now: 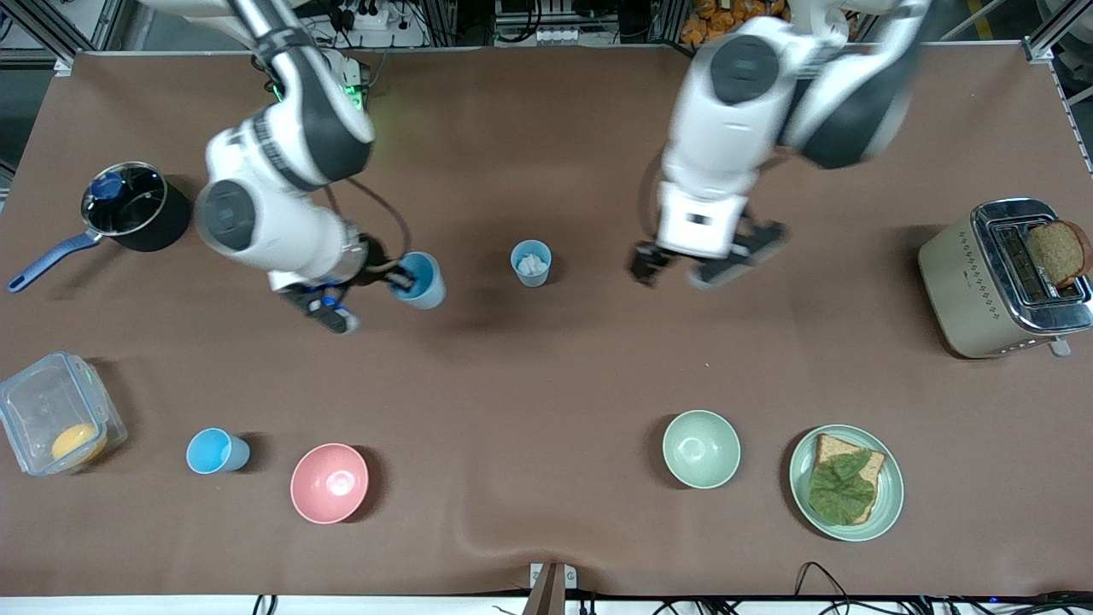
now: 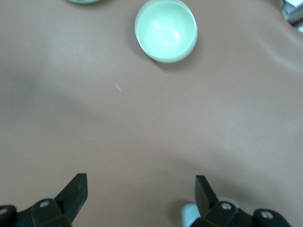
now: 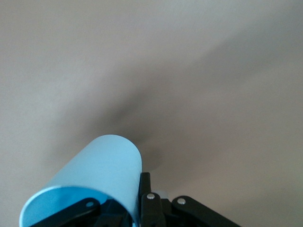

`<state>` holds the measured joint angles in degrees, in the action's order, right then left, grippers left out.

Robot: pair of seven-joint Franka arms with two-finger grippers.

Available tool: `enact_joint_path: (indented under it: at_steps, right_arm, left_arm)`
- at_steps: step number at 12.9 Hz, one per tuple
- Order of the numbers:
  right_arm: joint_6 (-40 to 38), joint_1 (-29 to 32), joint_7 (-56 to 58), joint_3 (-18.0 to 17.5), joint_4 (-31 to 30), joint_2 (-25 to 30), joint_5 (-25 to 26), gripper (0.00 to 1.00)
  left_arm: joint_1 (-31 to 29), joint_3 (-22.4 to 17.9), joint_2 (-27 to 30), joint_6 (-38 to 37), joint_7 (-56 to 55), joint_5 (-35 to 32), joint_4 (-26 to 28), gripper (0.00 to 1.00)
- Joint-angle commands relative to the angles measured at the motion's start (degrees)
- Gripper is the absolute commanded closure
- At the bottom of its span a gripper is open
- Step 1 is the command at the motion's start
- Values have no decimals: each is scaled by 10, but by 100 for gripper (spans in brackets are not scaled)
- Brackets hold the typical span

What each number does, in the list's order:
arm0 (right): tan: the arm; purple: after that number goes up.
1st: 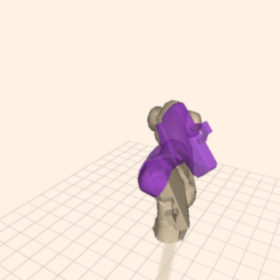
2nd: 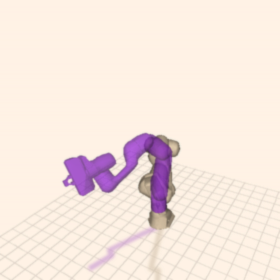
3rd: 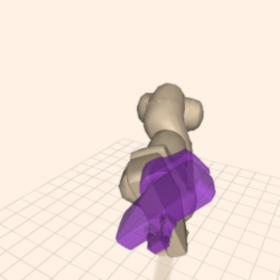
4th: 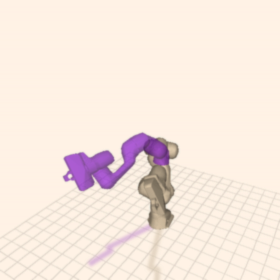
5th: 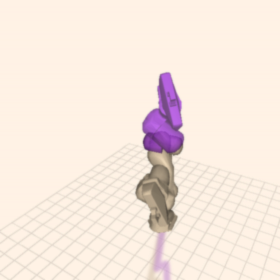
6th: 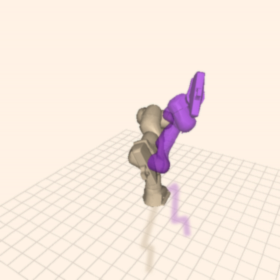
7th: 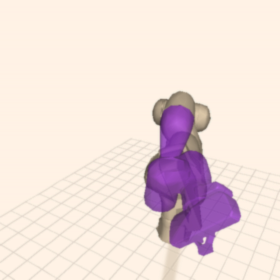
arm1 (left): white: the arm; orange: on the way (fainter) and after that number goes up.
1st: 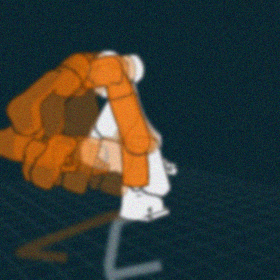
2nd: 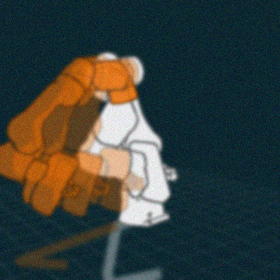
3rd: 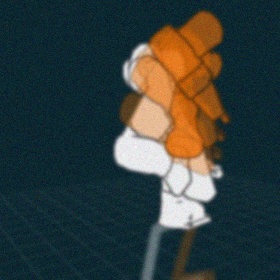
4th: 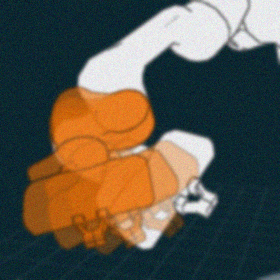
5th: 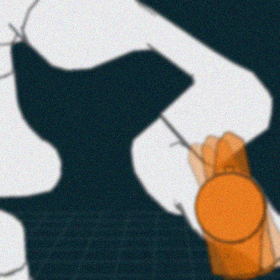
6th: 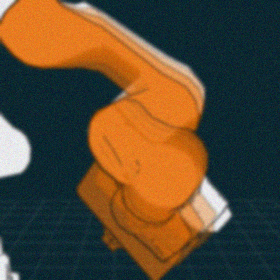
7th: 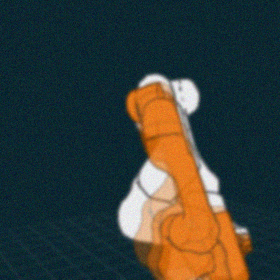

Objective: Stack blue cups with both arms
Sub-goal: 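Lower the blue cup into the tissue cup while the left gripper withdraws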

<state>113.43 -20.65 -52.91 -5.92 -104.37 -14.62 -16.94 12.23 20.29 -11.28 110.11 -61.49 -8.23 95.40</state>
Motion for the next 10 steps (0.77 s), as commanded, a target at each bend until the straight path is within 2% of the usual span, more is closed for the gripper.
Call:
enact_joint_path:
  at_steps: [1, 6, 10]
  right_arm:
    - [43, -54, -74, 7, -4, -20, -8, 100]
    - [106, -113, -154, 7, -3, -65, -8, 100]
    - [107, -145, -199, 8, -7, -74, -6, 100]
  left_arm:
    - [-66, 7, 33, -30, 124, -3, 20, 0]
    - [-156, 6, 88, -56, 312, 21, 15, 0]
    - [-183, 5, 91, -151, 393, 31, -54, 0]
